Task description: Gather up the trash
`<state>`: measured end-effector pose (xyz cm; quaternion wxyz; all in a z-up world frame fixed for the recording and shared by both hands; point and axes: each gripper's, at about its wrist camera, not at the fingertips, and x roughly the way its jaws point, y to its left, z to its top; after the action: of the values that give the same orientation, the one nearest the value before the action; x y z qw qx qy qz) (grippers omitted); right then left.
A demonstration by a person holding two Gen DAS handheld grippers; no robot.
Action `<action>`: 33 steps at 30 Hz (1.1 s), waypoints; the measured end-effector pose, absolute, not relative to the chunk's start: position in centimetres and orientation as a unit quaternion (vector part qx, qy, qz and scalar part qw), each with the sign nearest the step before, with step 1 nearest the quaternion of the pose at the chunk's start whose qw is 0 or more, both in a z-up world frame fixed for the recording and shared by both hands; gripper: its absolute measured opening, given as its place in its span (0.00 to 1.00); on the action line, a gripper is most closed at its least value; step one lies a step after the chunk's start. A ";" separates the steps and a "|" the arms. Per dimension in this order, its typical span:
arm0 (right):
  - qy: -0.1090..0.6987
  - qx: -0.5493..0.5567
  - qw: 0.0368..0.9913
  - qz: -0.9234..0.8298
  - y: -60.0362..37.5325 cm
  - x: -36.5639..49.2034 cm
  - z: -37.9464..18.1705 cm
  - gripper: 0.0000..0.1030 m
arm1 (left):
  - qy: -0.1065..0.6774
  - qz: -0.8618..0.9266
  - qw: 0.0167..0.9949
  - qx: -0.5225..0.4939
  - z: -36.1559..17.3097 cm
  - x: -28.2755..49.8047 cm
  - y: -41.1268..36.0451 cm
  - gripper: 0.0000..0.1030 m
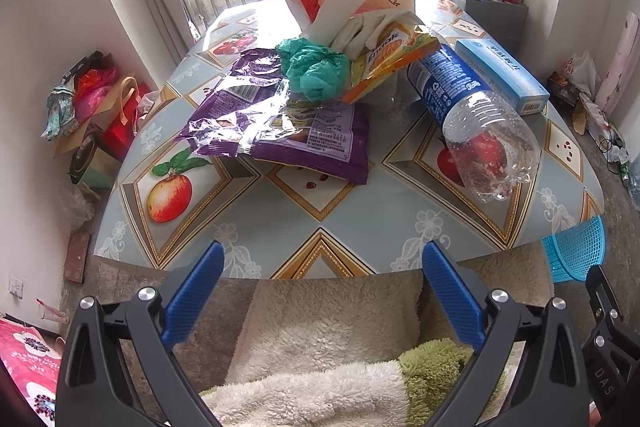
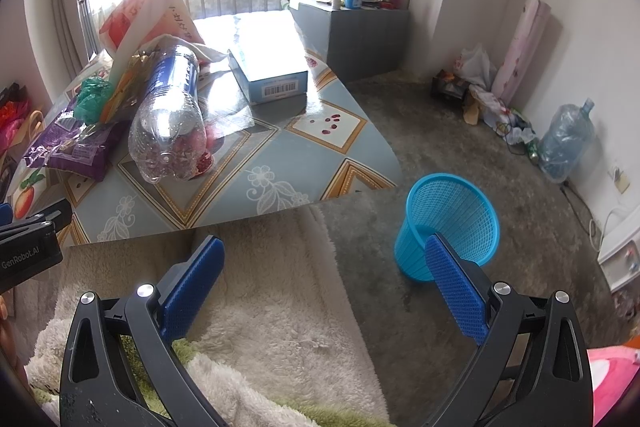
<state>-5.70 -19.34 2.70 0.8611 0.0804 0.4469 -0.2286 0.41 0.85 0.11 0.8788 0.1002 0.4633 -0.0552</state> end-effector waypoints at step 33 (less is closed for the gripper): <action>0.451 0.091 0.859 -0.224 -19.3 -5.5 2.2 0.93 | 0.463 -0.044 0.878 0.114 -0.2 0.7 1.2 0.94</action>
<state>-5.50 -19.31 2.16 0.8593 0.0909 0.4510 -0.2235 0.68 1.22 -0.20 0.8780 0.1140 0.4629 -0.0438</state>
